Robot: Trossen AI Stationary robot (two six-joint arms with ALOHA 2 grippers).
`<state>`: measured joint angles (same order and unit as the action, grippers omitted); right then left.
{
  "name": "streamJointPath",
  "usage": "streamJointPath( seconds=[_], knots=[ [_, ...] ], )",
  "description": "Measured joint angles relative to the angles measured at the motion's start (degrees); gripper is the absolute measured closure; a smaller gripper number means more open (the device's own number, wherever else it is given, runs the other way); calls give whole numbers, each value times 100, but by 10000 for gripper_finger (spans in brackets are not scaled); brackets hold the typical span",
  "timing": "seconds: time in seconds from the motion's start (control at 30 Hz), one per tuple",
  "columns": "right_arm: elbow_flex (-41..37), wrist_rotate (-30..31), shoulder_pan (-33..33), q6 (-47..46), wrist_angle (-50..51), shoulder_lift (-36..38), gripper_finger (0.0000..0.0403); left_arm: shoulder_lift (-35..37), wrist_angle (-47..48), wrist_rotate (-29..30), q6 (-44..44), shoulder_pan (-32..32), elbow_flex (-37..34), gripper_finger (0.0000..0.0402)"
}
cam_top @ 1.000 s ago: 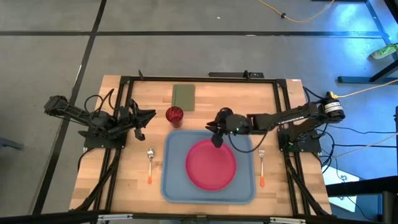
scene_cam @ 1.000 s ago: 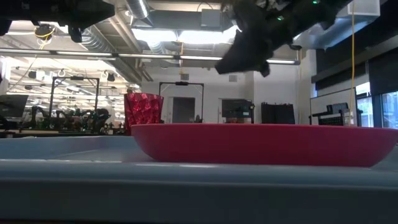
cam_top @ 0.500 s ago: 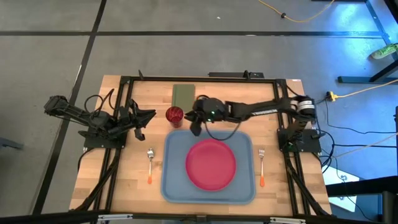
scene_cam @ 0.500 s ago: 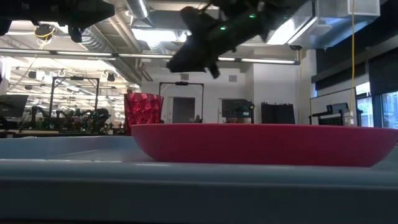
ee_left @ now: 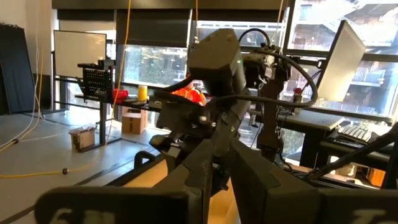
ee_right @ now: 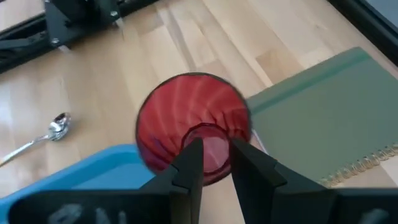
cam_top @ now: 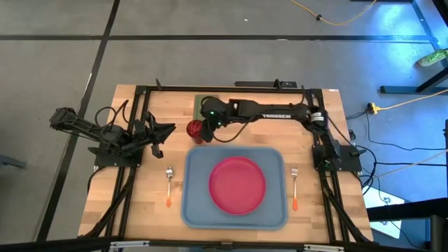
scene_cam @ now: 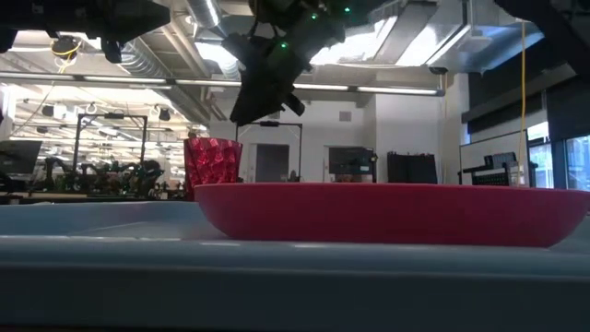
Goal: Pick and place plate/cup/fork/spoon on tray
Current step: Put the red cup on the blue tray to the top left of the pink plate
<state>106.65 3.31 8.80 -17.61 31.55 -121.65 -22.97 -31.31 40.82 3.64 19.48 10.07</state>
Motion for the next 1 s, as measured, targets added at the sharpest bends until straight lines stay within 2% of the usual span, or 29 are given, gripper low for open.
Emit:
streamJointPath(
  seconds=[0.5,0.8,1.0],
  knots=[
    [140,-182,158,-171,-249,-245,318,1,0,2,0,-2,0,355],
    [140,-176,277,-322,-245,-245,247,1,0,1,0,-1,0,355],
    [140,-195,259,-310,-219,-245,241,1,0,1,0,-1,0,355]
  ],
)
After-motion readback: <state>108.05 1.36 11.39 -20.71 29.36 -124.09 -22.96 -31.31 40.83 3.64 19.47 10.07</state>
